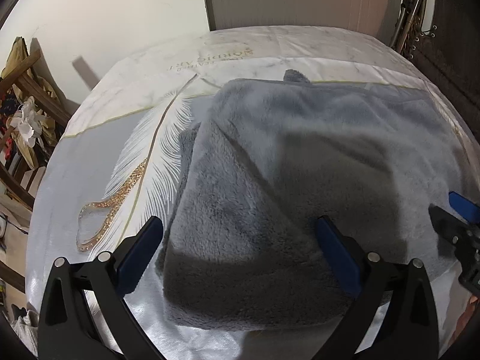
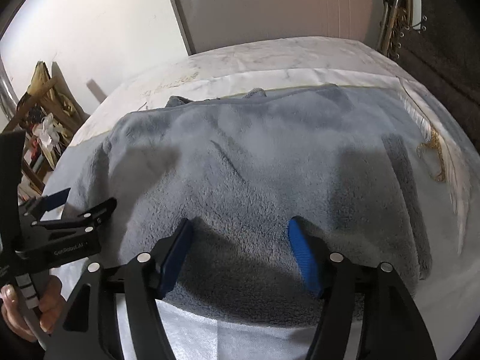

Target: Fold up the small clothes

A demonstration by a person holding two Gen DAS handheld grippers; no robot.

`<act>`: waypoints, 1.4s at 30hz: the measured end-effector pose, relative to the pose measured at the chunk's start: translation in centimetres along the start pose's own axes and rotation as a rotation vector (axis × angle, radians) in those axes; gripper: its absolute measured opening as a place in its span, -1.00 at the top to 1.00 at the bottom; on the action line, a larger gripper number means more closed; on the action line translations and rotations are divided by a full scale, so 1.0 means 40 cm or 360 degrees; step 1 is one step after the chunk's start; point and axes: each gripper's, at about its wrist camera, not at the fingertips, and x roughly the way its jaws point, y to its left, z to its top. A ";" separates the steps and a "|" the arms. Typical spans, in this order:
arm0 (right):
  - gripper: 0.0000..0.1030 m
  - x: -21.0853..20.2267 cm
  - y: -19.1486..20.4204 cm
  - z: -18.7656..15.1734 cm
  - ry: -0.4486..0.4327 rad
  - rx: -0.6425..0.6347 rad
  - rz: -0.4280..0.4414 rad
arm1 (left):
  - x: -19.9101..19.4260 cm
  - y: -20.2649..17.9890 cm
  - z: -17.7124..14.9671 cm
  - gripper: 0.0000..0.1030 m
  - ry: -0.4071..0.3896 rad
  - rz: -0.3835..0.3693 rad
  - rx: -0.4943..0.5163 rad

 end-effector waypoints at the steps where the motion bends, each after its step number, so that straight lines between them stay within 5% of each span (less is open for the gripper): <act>1: -0.30 -0.004 -0.002 0.002 -0.0002 0.0010 0.0008 | -0.001 -0.001 0.000 -0.92 -0.0001 0.0002 0.0001; 5: -0.30 -0.042 -0.012 0.008 -0.0037 0.0104 0.0060 | -0.023 0.008 0.000 -0.92 -0.0018 -0.0018 -0.0035; 14: -0.31 -0.020 0.076 0.035 -0.0013 -0.0050 0.0027 | -0.038 0.025 0.008 -0.92 -0.0034 -0.0054 -0.0071; 18: -0.53 0.041 0.092 0.024 0.0043 -0.0108 -0.0010 | -0.013 0.016 0.007 -0.92 0.0020 -0.0052 -0.0045; 22: -0.54 0.020 0.079 0.023 0.0023 -0.0040 0.0047 | 0.003 0.014 0.008 -0.92 0.0052 -0.0056 -0.0054; 30: -0.54 -0.122 -0.024 -0.006 -0.0123 0.0153 0.0058 | -0.055 0.036 0.018 -0.92 -0.0056 -0.0141 -0.0117; 42: -0.54 -0.212 -0.248 -0.170 -0.0139 0.0624 0.0118 | -0.096 -0.085 -0.039 -0.92 -0.0081 -0.0202 0.0087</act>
